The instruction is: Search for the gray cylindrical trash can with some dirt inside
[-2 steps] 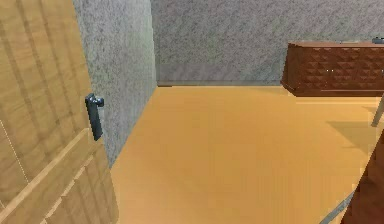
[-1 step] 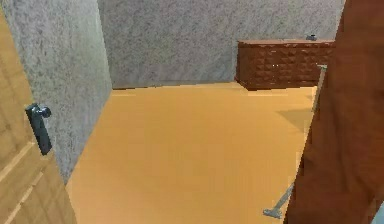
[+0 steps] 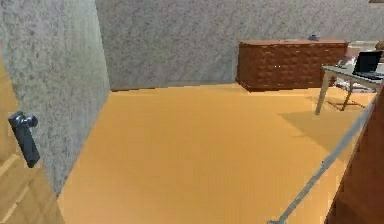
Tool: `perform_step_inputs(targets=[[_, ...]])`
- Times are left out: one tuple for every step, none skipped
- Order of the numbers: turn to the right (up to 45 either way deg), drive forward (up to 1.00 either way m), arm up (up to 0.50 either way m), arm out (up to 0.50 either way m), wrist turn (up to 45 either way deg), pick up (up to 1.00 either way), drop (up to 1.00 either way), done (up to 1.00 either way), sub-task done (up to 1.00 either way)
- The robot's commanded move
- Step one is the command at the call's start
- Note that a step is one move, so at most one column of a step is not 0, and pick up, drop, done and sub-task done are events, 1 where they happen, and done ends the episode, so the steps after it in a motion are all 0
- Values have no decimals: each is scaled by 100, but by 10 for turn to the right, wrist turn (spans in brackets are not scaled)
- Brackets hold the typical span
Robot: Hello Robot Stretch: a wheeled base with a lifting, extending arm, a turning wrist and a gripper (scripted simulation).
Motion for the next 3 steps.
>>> perform_step_inputs(targets=[[-90,0,0,0,0,0,0,0,0],[0,45,0,0,0,0,0,0,0],[240,0,0,0,0,0,0,0,0]])
